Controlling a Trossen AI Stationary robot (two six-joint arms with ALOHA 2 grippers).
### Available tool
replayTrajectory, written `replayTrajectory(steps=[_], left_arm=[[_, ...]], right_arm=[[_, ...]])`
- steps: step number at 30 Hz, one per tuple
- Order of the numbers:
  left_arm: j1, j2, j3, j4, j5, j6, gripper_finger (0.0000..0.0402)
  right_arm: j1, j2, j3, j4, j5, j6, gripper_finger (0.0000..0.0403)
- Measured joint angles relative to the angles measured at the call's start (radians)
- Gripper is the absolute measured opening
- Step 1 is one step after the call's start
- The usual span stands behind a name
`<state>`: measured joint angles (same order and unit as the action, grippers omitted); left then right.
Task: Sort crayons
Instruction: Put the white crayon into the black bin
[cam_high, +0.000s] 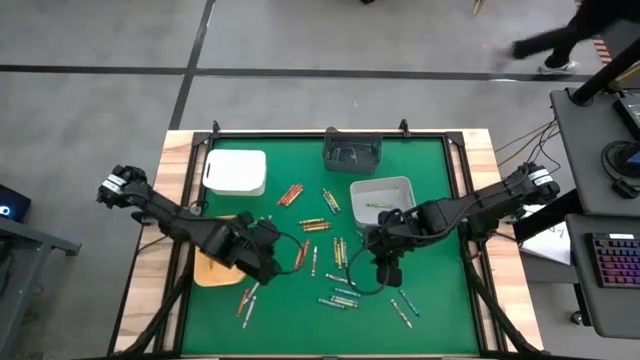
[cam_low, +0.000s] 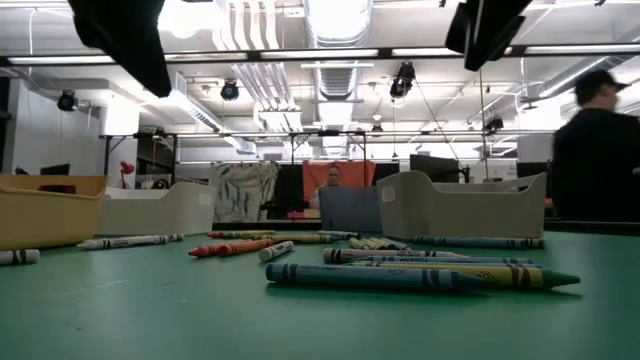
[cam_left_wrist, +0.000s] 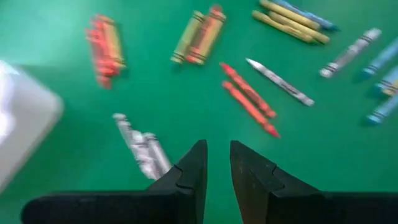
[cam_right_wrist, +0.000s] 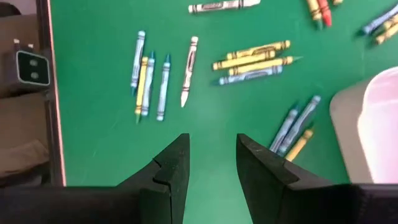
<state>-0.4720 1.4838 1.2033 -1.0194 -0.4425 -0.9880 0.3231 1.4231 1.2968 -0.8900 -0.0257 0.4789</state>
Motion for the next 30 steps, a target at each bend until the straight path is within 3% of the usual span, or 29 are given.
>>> replayTrajectory(steps=[12,22,30], left_arm=[[0.19,0.0,-0.099,0.039,0.095,0.08,0.0052],[0.362,0.001,-0.136,0.081,0.094,0.214,0.0052],[0.362,0.001,-0.136,0.169,0.095,0.221,0.0052]], right_arm=[[0.041,0.0,0.0,0.009,0.012,-0.025,0.0118],[0.039,0.0,0.001,0.01,0.173,-0.195,0.0118],[0.016,0.0,0.001,0.042,0.317,-0.244,0.0118]])
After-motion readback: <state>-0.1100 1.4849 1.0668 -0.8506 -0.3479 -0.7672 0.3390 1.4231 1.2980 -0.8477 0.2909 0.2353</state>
